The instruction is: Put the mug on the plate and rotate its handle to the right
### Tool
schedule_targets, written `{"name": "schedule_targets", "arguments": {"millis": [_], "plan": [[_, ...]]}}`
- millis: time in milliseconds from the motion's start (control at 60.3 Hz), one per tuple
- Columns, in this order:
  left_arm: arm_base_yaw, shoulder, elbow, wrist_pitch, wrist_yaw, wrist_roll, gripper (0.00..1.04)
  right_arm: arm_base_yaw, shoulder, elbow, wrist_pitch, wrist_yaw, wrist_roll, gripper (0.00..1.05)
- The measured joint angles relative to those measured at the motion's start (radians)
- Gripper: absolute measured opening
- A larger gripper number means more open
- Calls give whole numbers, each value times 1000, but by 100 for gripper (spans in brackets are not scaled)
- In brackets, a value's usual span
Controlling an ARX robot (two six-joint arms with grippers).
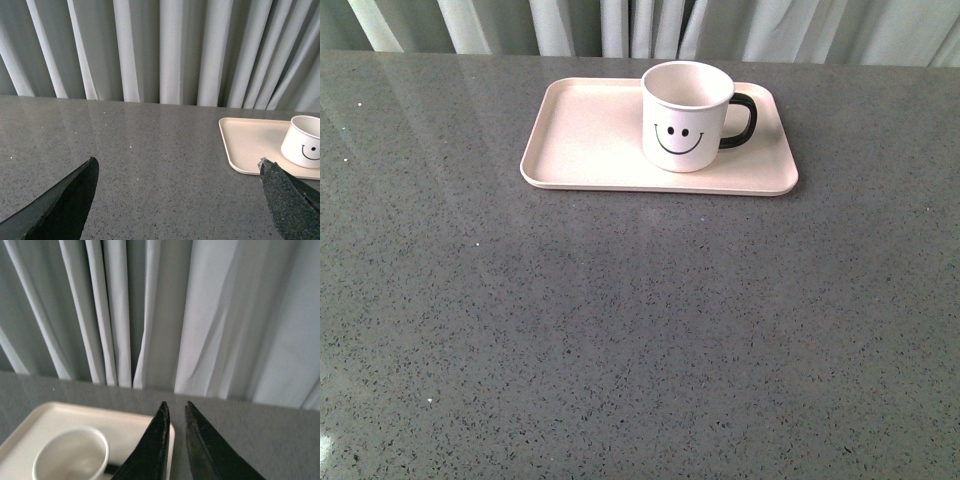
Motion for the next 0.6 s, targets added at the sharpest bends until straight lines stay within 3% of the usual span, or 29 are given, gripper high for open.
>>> {"name": "schedule_targets", "arguments": {"millis": [33,232,282,597], "plan": [[0,0,0,0,0,0,96,-2,-16,-41,10,-5,-2,1],[0,0,0,0,0,0,96,-18,-170,-248,67,-18,3,2],[0,0,0,0,0,0,96,-44,-212,-297,73,-60,3,2],[0,0,0,0,0,0,96,-66,-479,-535,34,-64,4,2]]}}
